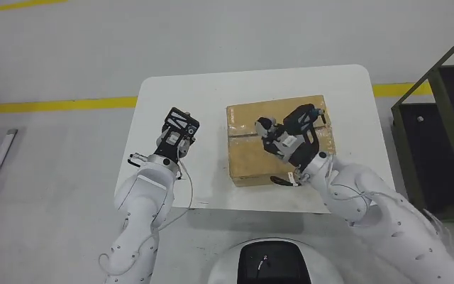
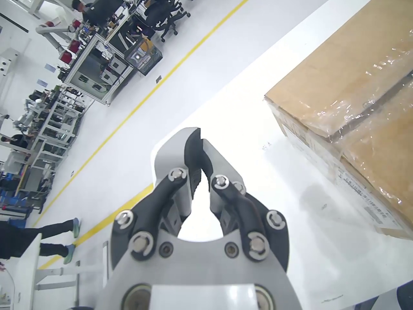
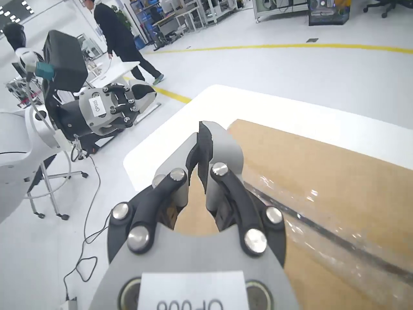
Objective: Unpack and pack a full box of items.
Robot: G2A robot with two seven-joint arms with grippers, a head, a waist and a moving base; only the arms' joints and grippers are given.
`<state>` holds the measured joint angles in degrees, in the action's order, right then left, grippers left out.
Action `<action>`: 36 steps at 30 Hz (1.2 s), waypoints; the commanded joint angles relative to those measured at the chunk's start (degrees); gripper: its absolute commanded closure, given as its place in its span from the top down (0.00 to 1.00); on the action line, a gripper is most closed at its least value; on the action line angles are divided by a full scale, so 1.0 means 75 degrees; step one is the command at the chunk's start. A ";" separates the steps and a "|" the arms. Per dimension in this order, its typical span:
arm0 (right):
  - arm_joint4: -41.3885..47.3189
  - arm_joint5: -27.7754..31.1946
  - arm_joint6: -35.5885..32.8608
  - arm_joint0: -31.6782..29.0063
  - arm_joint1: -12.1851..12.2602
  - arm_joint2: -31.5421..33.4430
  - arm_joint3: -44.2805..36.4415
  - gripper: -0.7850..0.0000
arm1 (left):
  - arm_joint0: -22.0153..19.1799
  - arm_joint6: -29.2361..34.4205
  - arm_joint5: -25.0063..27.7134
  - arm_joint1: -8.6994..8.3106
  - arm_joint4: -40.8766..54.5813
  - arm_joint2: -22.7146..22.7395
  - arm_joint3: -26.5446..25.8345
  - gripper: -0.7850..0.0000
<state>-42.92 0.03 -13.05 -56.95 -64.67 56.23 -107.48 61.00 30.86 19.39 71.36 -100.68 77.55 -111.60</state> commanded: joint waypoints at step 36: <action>-0.0927 -0.1156 -0.0782 -0.0605 -0.0226 0.1052 0.0820 0.00 | 0.0000 0.0000 0.0000 0.0000 0.0000 0.0000 0.0000 1.00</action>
<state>-49.87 -8.47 -18.81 -61.04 -66.43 63.36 -101.02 61.00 30.86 19.39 71.36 -100.68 77.55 -111.60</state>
